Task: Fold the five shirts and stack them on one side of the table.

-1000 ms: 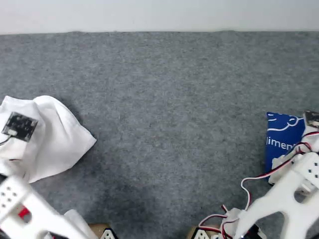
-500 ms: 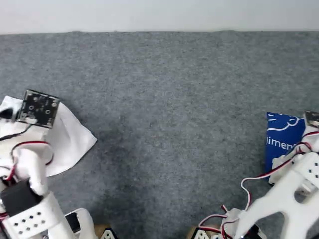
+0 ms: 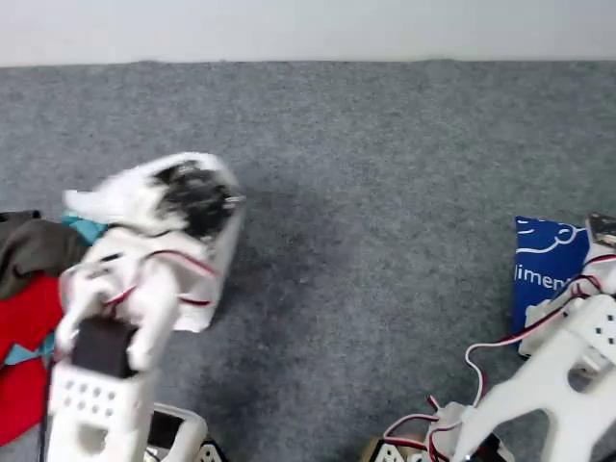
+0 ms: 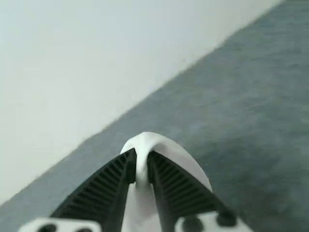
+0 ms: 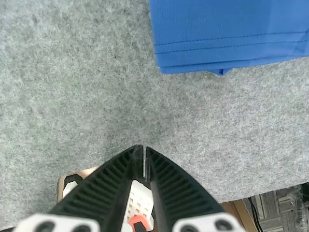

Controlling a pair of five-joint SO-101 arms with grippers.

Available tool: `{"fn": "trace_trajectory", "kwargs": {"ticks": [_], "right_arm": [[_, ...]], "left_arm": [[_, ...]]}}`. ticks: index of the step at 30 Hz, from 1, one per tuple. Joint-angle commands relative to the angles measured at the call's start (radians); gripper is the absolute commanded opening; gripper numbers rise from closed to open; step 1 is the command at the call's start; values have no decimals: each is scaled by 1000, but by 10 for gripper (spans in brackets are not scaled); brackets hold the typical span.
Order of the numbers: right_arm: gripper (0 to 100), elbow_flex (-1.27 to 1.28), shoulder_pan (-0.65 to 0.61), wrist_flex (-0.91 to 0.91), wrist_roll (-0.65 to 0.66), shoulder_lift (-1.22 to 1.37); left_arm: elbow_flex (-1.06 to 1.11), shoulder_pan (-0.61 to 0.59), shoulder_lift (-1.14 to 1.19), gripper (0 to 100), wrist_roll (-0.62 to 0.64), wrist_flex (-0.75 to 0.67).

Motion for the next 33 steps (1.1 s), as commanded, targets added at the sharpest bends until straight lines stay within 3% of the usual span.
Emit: {"fn": "trace_trajectory", "kwargs": {"ticks": [1,8,16,25,33], "right_arm": [[8,-6,-15,38,9,-38],[8,-6,-15,38,9,-38],[8,-5,-15,38,9,-38],[8,-5,-15,38,9,-38],[8,-5,-44,41,8,-38]], "left_arm": [[-24,176,124,14,-15,-51],[-48,391,434,14,-20,-203],[-358,476,717,16,-5,-78],[-745,407,816,221,264,209],[-786,209,807,242,315,364]]}}
